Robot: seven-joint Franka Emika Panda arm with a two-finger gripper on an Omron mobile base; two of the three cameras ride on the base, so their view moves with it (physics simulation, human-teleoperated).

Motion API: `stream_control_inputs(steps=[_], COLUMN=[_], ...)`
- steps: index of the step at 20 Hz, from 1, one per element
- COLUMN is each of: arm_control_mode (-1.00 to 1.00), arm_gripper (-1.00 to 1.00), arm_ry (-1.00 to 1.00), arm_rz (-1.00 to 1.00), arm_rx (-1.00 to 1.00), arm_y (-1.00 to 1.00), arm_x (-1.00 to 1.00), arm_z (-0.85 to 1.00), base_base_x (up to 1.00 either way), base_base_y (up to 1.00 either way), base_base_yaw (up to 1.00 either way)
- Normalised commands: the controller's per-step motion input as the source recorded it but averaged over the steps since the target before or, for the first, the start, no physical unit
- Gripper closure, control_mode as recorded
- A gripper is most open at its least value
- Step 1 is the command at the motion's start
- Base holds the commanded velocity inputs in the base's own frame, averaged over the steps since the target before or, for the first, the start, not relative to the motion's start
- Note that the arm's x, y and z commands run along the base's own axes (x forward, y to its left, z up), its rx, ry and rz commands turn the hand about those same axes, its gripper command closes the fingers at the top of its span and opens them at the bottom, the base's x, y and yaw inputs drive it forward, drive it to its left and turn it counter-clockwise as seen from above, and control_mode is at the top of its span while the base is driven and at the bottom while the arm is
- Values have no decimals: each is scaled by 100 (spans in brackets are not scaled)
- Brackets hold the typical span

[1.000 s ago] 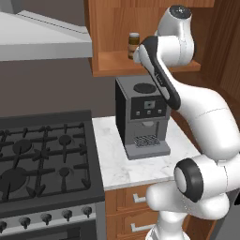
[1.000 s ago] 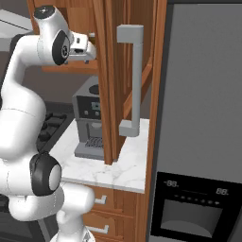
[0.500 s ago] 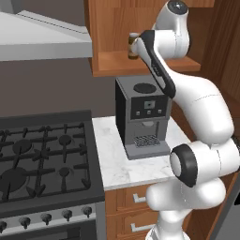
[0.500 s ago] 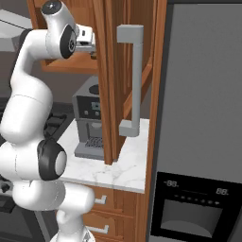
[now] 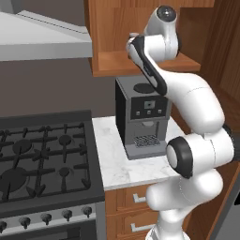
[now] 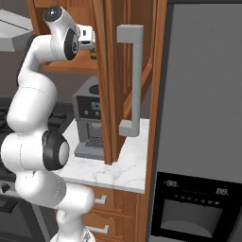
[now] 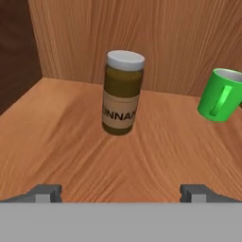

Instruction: Take the cinnamon bottle from the cabinet and place it on the dining table, next to the plate with the cupcake. Then take the chocolate from the dining counter and place it on the cupcake plate.

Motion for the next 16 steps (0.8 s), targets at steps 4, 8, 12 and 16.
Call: stream_control_inputs(steps=[4,8,12,16], arm_control_mode=[-100,-100,-100,-100], arm_gripper=[-100,-100,-100,-100], arm_ry=[-4,0,0,-2], arm_rz=[0,0,0,0], arm_rx=[0,0,0,0], arm_y=[0,0,0,0], arm_x=[48,46,44,38], arm_z=[-12,0,0,0], base_base_x=[0,0,0,0], base_base_y=[0,0,0,0], base_base_yaw=[0,0,0,0])
